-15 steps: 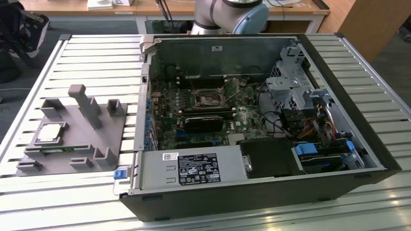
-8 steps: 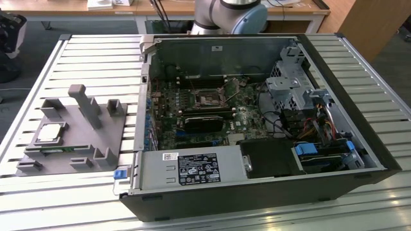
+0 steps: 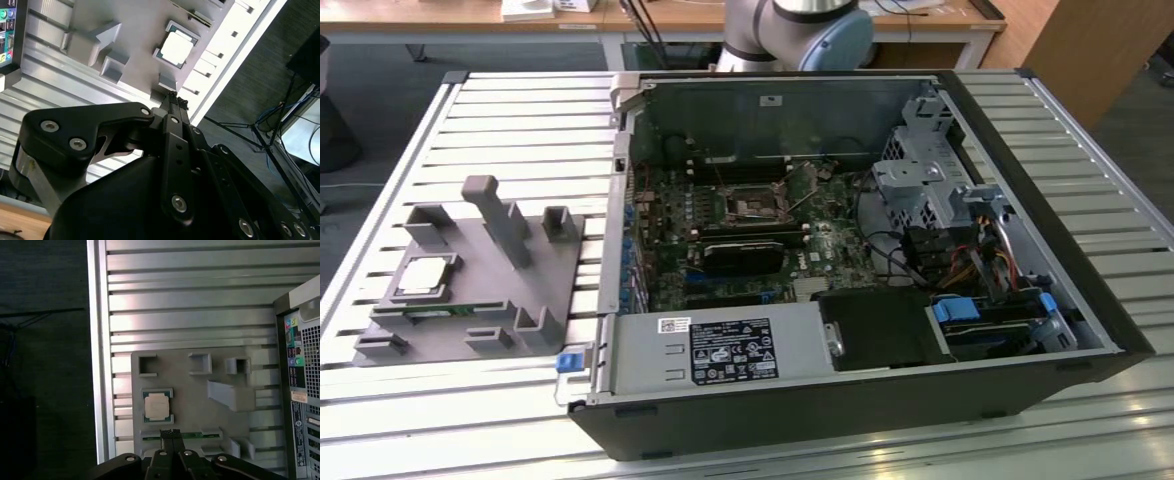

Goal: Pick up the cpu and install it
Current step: 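Reach for the cpu, then pick up the cpu and move it towards the insertion slot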

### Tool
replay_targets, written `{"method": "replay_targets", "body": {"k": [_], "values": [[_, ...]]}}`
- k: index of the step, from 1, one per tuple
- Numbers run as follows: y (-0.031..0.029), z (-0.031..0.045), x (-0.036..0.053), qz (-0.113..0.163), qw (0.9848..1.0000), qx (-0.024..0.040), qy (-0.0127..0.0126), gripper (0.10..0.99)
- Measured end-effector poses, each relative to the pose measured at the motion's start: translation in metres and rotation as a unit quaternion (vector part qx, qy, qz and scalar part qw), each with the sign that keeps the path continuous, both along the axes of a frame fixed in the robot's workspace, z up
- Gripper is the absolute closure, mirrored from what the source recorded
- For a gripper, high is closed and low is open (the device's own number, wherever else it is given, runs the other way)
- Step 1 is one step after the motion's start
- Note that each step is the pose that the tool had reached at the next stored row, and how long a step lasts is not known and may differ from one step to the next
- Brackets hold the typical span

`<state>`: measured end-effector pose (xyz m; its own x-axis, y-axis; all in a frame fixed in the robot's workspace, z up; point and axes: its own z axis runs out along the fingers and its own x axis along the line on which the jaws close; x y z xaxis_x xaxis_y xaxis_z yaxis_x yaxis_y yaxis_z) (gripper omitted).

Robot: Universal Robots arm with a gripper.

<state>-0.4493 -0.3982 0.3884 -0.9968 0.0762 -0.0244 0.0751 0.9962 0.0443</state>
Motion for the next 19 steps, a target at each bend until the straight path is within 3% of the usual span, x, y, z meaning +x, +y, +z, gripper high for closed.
{"method": "replay_targets", "body": {"k": [5, 19], "values": [[0.0, -0.0003, -0.0087, 0.0, 1.0, 0.0, 0.0001, 0.98], [-0.0006, -0.0088, -0.0088, 0.002, 1.0, -0.0002, 0.0004, 0.98]]}}
